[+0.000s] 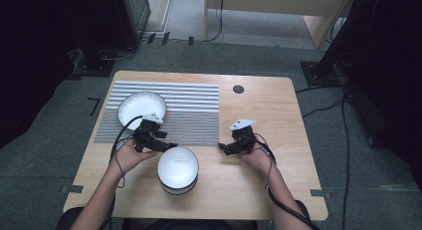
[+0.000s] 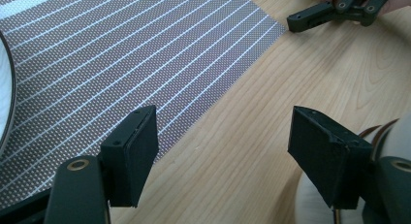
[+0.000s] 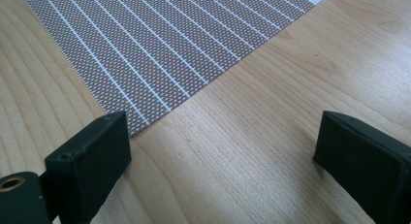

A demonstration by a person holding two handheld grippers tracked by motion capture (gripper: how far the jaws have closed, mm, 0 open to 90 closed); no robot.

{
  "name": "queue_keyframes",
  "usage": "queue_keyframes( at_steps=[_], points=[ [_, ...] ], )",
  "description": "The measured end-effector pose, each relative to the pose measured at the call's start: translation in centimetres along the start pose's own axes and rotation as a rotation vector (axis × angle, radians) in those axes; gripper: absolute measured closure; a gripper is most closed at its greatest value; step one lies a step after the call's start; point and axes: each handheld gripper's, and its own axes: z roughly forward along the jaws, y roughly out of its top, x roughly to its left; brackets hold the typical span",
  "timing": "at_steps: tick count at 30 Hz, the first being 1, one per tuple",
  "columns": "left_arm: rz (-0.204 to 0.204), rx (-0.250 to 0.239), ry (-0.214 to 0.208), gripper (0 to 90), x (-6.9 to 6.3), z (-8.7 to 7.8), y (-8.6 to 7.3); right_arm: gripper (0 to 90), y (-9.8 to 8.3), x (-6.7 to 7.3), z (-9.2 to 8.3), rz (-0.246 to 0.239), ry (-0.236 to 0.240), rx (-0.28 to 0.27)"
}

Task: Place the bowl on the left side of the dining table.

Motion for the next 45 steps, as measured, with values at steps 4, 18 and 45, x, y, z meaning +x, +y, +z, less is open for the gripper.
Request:
queue_keyframes(
  at_steps=[4,18,45],
  points=[
    [-0.002,-0.001,-0.001,26.1,0.0,-0.4,0.1,5.3,0.0,0.0,0.0,0.000,0.001,0.000],
    [-0.019,0.012,-0.003,26.2,-0.1,-1.6,0.4,5.3,0.0,0.0,0.0,-0.001,0.001,0.000],
    [-0.012,0.011,0.011,26.9,-1.2,-3.3,1.0,5.3,0.0,0.0,0.0,0.000,0.001,0.000]
  ],
)
